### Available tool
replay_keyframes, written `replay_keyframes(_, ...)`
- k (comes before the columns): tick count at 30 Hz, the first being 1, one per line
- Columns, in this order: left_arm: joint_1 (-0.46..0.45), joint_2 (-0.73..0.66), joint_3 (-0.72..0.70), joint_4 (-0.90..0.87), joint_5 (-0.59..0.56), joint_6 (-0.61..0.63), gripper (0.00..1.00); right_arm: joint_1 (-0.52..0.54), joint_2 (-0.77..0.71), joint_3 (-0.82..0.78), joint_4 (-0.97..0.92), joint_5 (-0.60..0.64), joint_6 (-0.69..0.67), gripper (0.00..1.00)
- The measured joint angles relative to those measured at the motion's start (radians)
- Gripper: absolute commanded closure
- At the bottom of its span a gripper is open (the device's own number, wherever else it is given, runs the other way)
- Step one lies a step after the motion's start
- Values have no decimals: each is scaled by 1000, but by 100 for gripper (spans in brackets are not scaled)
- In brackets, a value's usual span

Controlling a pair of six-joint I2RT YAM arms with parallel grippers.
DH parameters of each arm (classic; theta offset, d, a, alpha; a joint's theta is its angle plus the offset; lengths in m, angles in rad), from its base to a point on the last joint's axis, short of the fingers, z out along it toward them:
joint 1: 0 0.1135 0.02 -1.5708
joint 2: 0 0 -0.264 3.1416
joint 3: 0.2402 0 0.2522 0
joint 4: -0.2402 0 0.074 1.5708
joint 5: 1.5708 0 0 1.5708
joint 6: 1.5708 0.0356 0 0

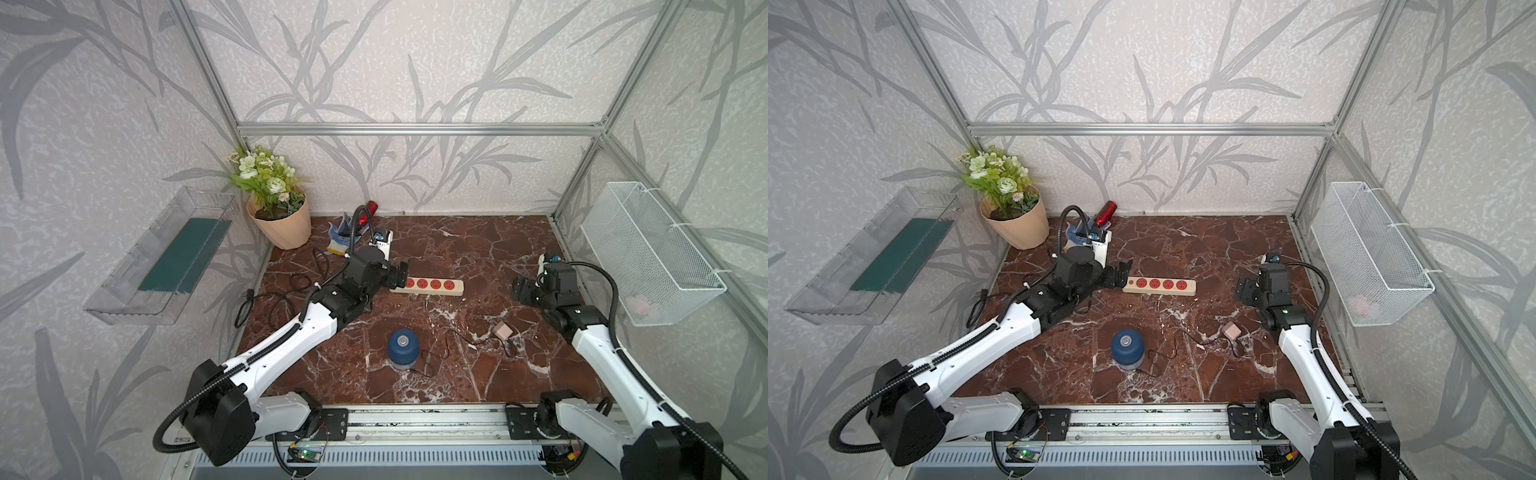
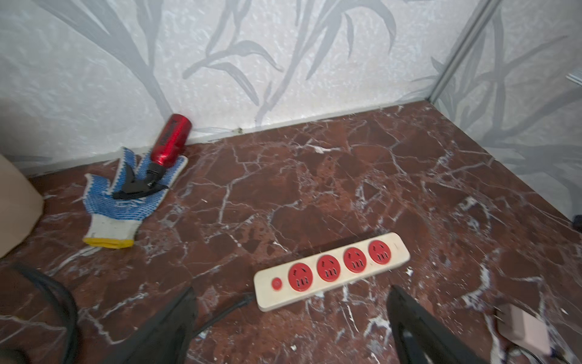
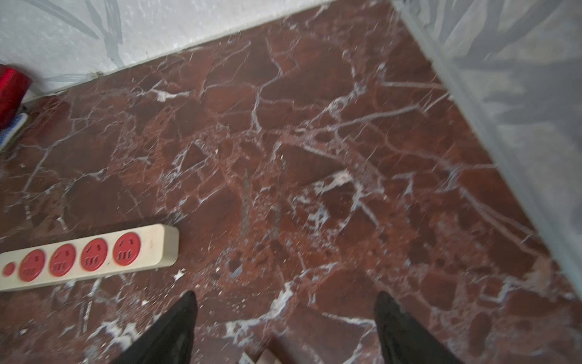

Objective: Charge the cordless meat grinders
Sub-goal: Move the plug to the center of the board.

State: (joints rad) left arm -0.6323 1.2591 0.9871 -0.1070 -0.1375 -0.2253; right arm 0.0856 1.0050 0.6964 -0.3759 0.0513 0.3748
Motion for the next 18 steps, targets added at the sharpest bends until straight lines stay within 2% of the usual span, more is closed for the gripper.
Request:
replay_keyframes(7,-37,30,14,-50,77,-71,6,19,-44,-80,-183,-88,97,24)
replay_keyframes(12,-65,80,40,-60,137,-100,6,54,-74,-133,-214,-119,142,24)
replay_keyframes(18,-88,118,55,-70,179,-111,6,90,-42,-214,-196,-153,180,24)
